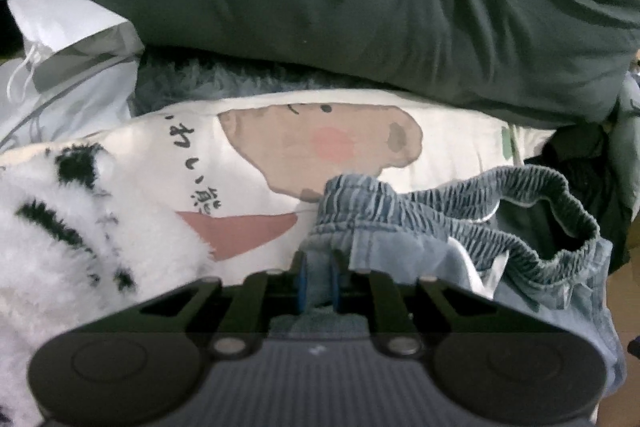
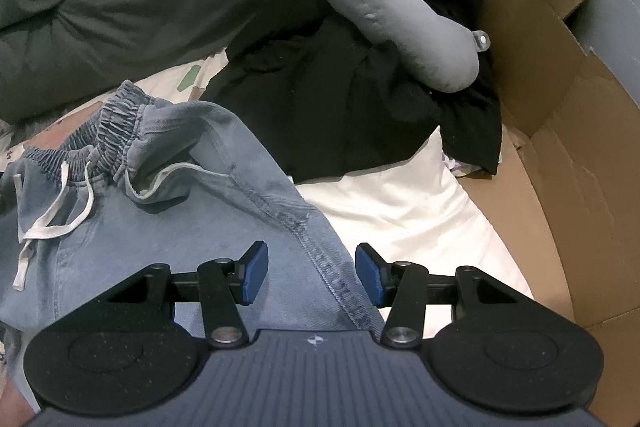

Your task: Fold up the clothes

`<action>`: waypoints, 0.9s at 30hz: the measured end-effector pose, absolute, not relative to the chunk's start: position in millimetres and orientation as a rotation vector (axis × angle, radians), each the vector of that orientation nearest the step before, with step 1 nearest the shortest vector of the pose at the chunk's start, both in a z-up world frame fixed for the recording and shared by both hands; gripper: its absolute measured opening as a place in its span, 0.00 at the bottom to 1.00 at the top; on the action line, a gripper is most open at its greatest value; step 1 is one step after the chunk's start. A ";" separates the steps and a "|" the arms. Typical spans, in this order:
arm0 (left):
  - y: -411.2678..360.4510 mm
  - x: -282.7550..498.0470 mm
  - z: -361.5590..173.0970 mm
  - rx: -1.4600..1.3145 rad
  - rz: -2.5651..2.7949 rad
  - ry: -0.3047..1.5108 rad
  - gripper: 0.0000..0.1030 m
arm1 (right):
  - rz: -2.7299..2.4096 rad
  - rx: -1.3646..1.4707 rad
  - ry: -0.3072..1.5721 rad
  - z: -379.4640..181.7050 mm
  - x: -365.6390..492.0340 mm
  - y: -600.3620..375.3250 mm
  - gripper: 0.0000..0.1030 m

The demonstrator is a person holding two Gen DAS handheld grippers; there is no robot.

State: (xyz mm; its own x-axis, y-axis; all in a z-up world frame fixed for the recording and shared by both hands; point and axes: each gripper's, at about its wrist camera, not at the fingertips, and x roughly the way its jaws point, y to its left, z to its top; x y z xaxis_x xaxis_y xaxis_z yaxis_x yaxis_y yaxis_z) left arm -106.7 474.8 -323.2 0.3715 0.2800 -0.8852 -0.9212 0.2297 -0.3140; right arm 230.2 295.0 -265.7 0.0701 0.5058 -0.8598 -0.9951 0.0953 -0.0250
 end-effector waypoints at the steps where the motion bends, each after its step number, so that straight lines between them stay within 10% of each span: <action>1: 474.1 -104.7 -324.6 -0.994 0.957 0.806 0.11 | 1.322 -0.777 0.815 -265.4 229.6 295.0 0.54; 8: 464.8 -94.4 -335.6 -0.940 0.986 0.875 0.47 | 1.325 -0.791 0.827 -269.3 228.4 295.5 0.54; 27: 438.1 -115.8 -335.4 -0.927 0.930 0.894 0.51 | 1.329 -0.822 0.835 -279.4 223.2 302.1 0.54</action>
